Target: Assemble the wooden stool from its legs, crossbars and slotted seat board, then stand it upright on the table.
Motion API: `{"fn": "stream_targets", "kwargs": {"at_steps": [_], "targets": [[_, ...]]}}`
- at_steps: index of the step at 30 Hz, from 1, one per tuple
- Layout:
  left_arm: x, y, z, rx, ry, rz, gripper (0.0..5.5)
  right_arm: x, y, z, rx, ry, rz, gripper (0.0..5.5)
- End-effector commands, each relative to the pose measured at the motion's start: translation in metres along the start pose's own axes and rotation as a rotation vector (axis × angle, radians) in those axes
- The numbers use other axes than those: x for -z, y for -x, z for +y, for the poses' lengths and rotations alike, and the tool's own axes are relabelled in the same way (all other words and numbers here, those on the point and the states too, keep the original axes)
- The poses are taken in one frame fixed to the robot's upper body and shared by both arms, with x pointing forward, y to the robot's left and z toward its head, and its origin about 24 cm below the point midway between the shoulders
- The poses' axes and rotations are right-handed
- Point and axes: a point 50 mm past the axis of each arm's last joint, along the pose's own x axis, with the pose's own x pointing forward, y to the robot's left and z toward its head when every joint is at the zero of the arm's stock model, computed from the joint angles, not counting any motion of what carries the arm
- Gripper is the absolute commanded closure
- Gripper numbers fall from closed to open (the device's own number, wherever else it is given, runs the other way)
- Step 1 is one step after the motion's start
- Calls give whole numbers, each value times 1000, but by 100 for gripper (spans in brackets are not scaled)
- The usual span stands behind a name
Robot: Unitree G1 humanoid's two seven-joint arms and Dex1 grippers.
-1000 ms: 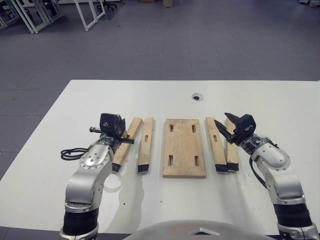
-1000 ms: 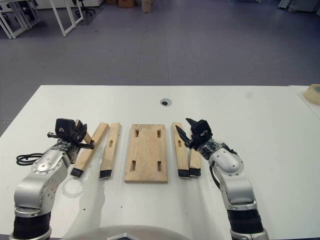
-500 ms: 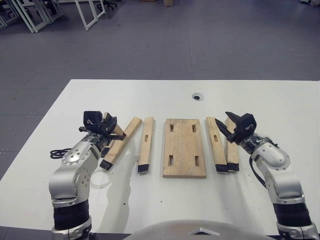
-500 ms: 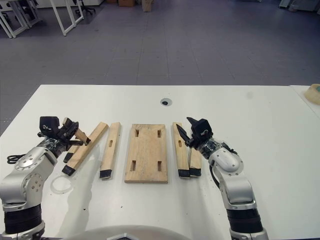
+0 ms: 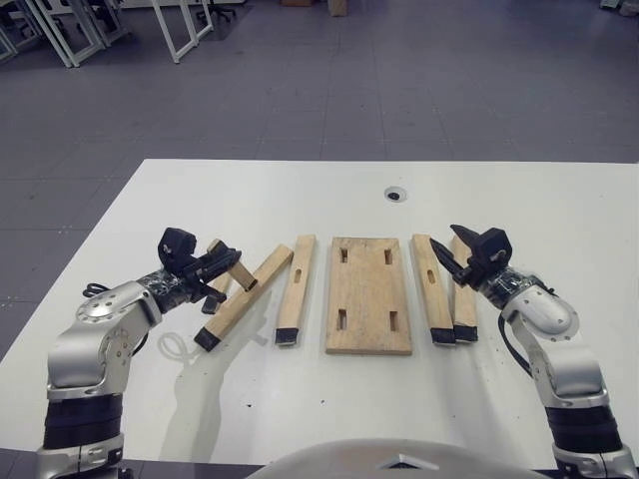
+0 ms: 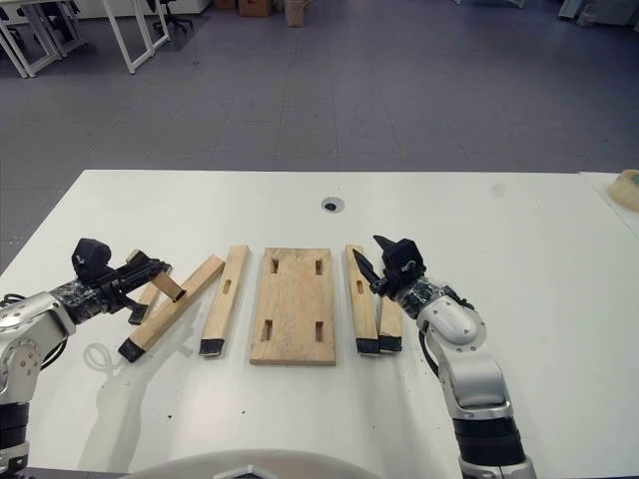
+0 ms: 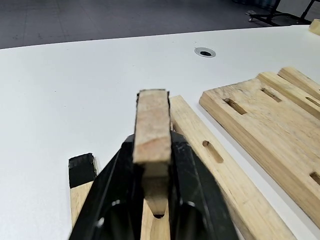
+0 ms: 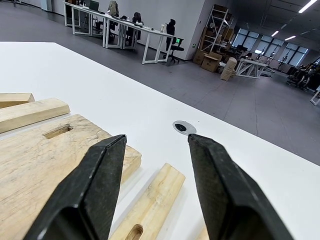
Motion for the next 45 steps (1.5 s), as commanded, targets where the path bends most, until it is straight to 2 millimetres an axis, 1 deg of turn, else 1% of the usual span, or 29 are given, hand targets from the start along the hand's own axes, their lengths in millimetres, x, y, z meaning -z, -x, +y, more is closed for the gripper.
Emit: {"fn": "stream_targets", "kwargs": {"at_steps": [1, 4, 8, 14, 18, 19, 22, 25, 28, 30, 31, 33, 34, 36, 37, 39, 41, 42, 43, 44, 45], "targets": [[30, -13, -5, -168, 108, 121, 508, 0, 0, 0, -10, 15, 10, 323], [23, -18, -14, -247, 132, 108, 508, 1, 0, 0, -12, 15, 12, 323], [18, -20, -24, -316, 173, 149, 508, 1, -2, 1, -22, 15, 10, 323], [5, -24, -27, -350, 155, 182, 508, 1, -2, 2, -25, 16, 9, 323], [-5, -28, -30, -342, 132, 131, 508, 2, -2, 3, -26, 16, 8, 323], [-8, -29, -32, -339, 126, 104, 479, 2, -2, 3, -26, 16, 8, 323], [-18, -29, -34, -326, 105, 31, 426, 2, -2, 3, -26, 16, 10, 323], [-34, -14, -32, -313, 78, -35, 385, 3, -1, 4, -25, 14, 12, 323], [-52, 5, -29, -290, 43, -81, 385, 4, 0, 4, -20, 10, 15, 323], [-75, 16, -27, -253, 10, -127, 385, 4, 1, 4, -16, 7, 17, 323], [-91, 19, -25, -241, 8, -177, 385, 5, 1, 5, -15, 7, 18, 323], [-114, 20, -23, -217, 29, -260, 385, 5, 1, 6, -15, 7, 18, 323], [-121, 17, -22, -205, 47, -284, 385, 5, 1, 6, -16, 7, 18, 323], [-123, 6, -23, -188, 69, -293, 385, 5, -1, 6, -21, 8, 15, 323], [-119, -1, -24, -183, 82, -279, 385, 5, -1, 7, -23, 8, 14, 323], [-107, -16, -27, -168, 119, -244, 385, 5, -1, 8, -25, 7, 12, 323], [-91, -20, -23, -198, 138, -201, 385, 4, -3, 9, -25, 9, 9, 323], [-87, -20, -19, -213, 143, -198, 385, 4, -3, 9, -22, 9, 9, 323], [-86, -20, -16, -218, 149, -207, 385, 4, -3, 9, -18, 8, 8, 323], [-91, -20, -14, -230, 130, -256, 385, 4, -4, 9, -16, 6, 8, 323], [-101, -20, -14, -232, 129, -328, 385, 4, -4, 10, -14, 4, 8, 323]]}}
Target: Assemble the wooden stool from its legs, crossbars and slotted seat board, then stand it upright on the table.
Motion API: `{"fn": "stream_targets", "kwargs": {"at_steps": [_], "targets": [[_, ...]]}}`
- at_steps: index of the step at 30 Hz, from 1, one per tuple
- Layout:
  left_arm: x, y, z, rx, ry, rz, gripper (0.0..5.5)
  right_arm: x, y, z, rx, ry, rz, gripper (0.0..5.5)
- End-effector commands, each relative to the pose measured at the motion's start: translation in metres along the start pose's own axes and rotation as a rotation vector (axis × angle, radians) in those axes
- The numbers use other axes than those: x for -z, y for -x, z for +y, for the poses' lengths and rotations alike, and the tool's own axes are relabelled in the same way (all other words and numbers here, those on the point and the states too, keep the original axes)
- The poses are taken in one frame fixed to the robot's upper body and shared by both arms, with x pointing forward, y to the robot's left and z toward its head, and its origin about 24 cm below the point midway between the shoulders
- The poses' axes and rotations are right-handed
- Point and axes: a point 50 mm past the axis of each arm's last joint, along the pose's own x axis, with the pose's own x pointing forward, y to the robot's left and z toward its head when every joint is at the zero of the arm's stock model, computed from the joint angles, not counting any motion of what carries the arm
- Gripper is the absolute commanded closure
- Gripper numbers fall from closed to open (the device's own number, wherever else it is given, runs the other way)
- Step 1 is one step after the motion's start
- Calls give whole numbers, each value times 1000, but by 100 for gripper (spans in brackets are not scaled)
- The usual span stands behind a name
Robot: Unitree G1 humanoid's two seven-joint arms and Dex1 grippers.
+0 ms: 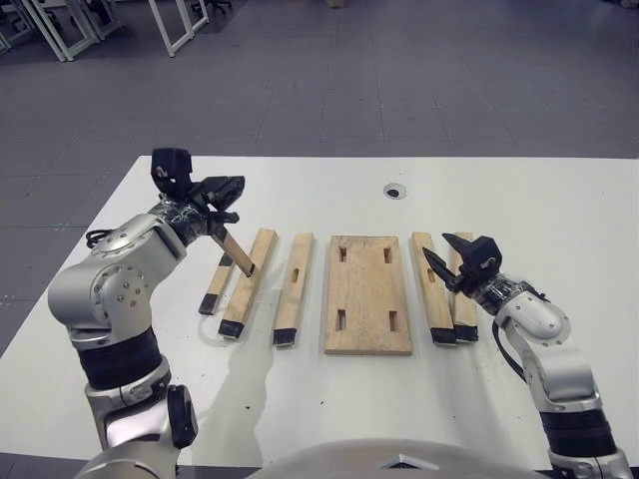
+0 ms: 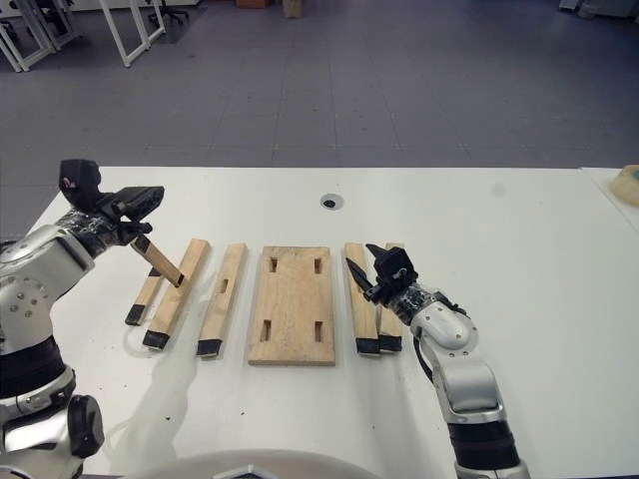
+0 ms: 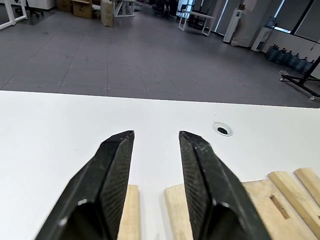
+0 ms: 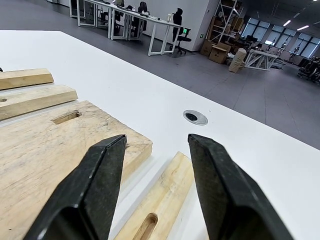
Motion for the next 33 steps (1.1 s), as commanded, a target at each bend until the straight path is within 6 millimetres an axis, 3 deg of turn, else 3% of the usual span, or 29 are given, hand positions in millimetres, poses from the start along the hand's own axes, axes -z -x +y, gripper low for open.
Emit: {"fn": "stream_targets", "kwargs": {"at_steps": [1, 5, 7, 8, 10, 12, 17, 19, 21, 23, 27, 30, 33], "targets": [[-28, -5, -1, -10, -29, -203, 385, -3, -3, 1, 15, 8, -15, 323], [-93, 2, -14, 35, -83, -514, 385, -3, -4, 0, 26, 5, -17, 323], [-112, 5, -15, 31, -84, -599, 385, -3, -4, -1, 29, 5, -17, 323], [-112, 2, -12, 22, -89, -598, 385, -3, -4, -1, 30, 5, -18, 323], [-93, -11, -3, 2, -89, -515, 385, -3, -4, -1, 31, 7, -18, 323], [-55, -25, 2, -21, -98, -396, 385, -3, -4, -2, 37, 9, -19, 323], [62, -28, 3, -79, -45, -73, 385, -3, -7, 0, 32, 2, -25, 323], [74, -25, 13, -160, -79, -52, 385, -6, -9, 2, 27, -2, -36, 323], [55, -28, 15, -183, -101, -134, 385, -6, -8, 2, 29, -3, -37, 323], [21, -30, 4, -150, -149, -255, 385, -3, -6, 4, 29, -6, -28, 323], [-36, -22, -50, 20, -233, -512, 385, -1, -4, 5, 29, -11, -20, 323], [-54, -8, -72, 72, -249, -616, 385, -1, -5, 6, 26, -11, -20, 323], [-58, 7, -63, 31, -268, -627, 385, 0, -3, 5, 25, -7, -16, 323]]}}
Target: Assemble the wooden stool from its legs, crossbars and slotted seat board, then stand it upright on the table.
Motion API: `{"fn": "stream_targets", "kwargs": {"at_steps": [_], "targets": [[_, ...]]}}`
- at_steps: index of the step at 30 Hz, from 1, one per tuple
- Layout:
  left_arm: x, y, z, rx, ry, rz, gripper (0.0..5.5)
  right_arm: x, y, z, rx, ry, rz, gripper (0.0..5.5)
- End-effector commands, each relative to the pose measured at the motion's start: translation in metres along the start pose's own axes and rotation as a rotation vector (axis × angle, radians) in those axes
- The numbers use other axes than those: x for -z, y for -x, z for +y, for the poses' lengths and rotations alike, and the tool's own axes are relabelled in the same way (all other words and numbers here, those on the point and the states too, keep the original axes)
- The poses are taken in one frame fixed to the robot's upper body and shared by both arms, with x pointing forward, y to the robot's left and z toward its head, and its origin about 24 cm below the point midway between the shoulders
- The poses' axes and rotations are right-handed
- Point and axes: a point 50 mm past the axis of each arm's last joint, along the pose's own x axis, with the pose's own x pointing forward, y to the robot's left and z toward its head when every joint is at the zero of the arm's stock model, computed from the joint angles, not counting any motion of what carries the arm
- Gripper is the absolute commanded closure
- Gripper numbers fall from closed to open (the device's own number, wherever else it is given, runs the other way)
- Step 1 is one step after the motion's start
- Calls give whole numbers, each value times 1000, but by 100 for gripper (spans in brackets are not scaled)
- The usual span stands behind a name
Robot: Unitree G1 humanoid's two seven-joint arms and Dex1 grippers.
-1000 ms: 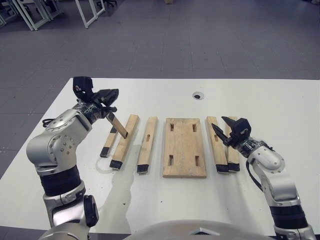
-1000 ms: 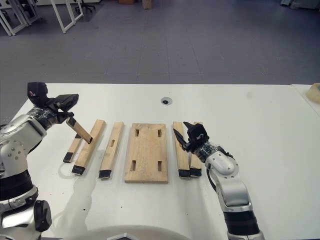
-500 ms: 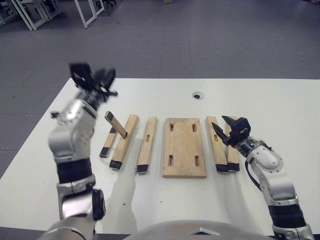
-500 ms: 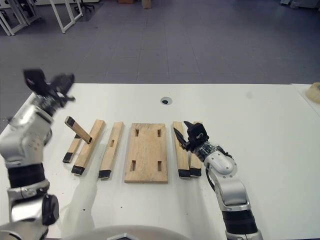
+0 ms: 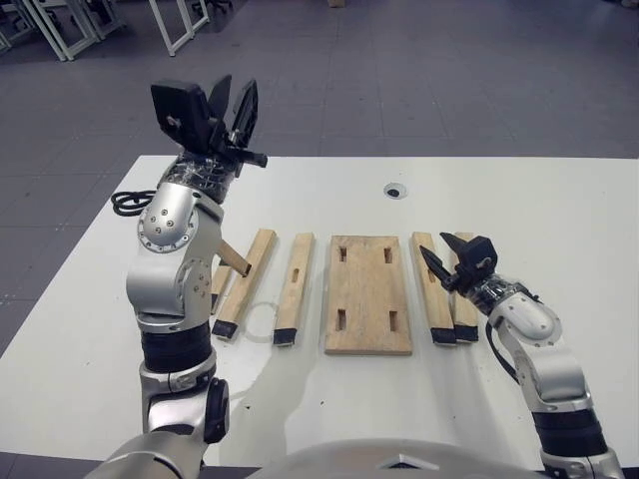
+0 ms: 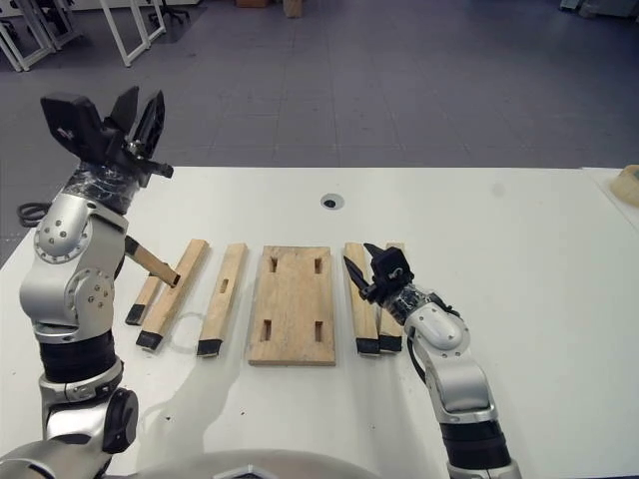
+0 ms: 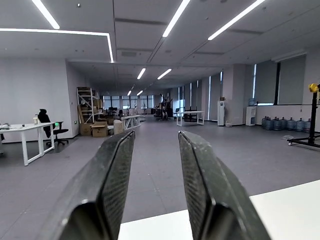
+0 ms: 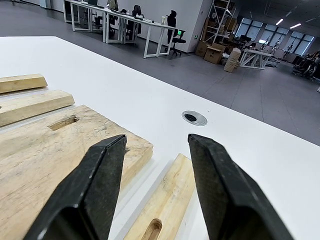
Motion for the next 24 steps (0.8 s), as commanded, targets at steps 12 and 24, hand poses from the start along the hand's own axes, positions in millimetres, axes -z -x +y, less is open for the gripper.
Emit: {"fn": "stream_targets", "kwargs": {"at_steps": [12, 24], "targets": [[55, 128, 18, 118, 5, 356, 264, 4, 7, -1, 8, 17, 16, 323], [131, 217, 32, 34, 65, 717, 258, 3, 6, -5, -6, 30, 22, 323]]}}
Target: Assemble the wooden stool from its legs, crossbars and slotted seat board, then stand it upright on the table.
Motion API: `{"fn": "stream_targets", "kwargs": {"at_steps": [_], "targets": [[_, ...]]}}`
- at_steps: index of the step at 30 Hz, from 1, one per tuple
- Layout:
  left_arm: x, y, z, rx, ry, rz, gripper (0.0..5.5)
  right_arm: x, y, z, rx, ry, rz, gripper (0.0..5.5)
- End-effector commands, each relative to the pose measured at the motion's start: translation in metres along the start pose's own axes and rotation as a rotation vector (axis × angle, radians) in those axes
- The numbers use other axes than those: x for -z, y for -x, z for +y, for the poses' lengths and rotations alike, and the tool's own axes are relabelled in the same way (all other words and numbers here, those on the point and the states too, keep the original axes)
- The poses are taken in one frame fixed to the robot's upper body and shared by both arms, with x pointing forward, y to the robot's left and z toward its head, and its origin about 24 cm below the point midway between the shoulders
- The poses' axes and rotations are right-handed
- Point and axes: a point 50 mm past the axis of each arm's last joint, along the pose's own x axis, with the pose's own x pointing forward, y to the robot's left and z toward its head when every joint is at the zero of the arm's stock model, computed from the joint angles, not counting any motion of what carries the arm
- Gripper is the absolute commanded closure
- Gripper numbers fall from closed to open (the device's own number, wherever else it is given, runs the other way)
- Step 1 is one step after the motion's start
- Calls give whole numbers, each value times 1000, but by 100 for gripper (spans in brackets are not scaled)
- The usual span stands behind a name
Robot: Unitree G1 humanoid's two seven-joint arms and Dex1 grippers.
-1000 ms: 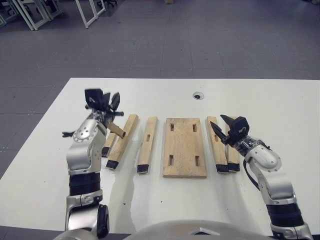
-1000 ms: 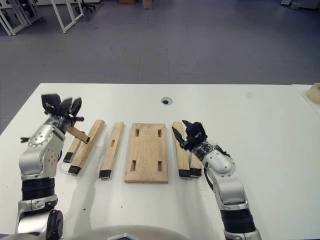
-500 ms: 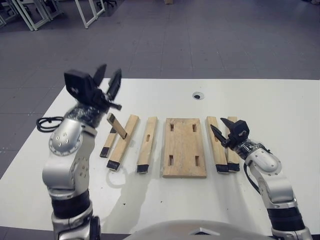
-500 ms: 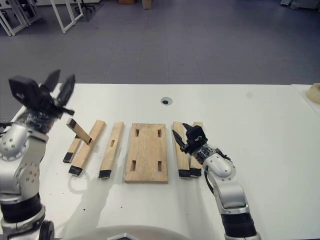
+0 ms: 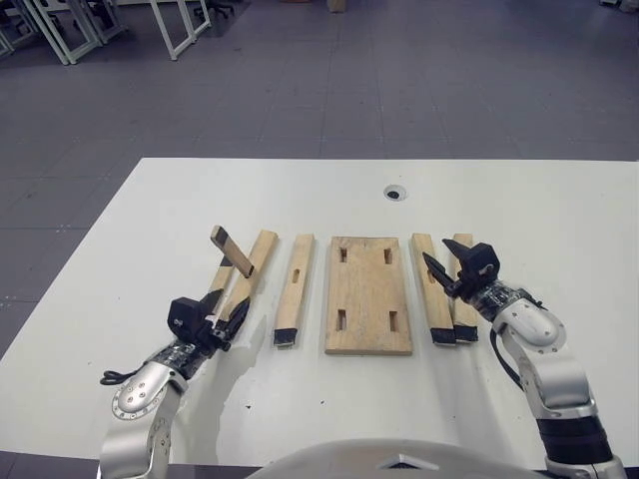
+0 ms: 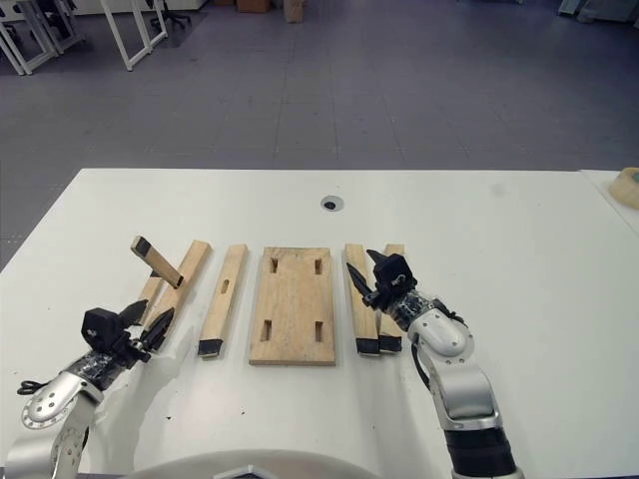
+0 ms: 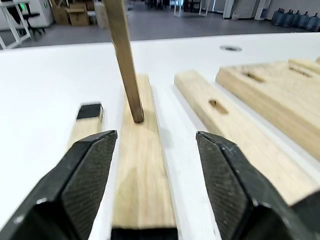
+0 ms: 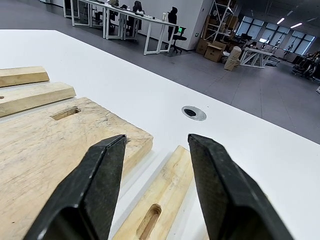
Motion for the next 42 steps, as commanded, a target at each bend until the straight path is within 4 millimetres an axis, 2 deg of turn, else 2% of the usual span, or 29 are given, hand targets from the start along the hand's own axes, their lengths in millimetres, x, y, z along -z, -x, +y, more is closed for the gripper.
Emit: {"fn": "stream_targets", "kwargs": {"at_steps": [1, 10, 14, 17, 19, 22, 24, 25, 27, 30, 32, 37, 42], "targets": [[11, -1, 0, -9, -11, 53, 258, -3, -1, -4, 1, 16, -3, 323], [24, -8, 1, -34, 30, 136, 258, -5, -4, -7, 9, 17, -8, 323], [26, -12, 0, -17, 47, 185, 328, -5, -3, -7, 13, 18, -10, 323], [12, -23, 2, -35, 62, 155, 345, -4, -4, -10, 28, 8, -11, 323], [-20, -44, 1, -19, 148, 10, 345, -2, -5, -18, 72, -110, -16, 323], [-111, -86, -12, 170, 350, -302, 345, -13, -13, -38, 62, -207, -36, 323], [-159, -105, -24, 321, 429, -401, 345, -18, -16, -44, 22, -225, -26, 285], [-177, -114, -35, 426, 475, -414, 345, -23, -17, -45, -5, -258, -47, 260], [-192, -126, -54, 613, 544, -368, 345, -34, -17, -44, -63, -348, -94, 218], [-190, -143, -78, 852, 594, -217, 345, -37, -14, -32, -226, -539, -58, 162], [-190, -149, -86, 970, 609, -137, 345, -43, -15, -35, -279, -702, -75, 120], [-183, -154, -83, 1107, 668, -33, 345, -72, -13, -37, -610, -1028, -228, 110], [-172, -149, -85, 1191, 693, 50, 345, -90, -28, -29, -740, -1088, -275, 110]]}}
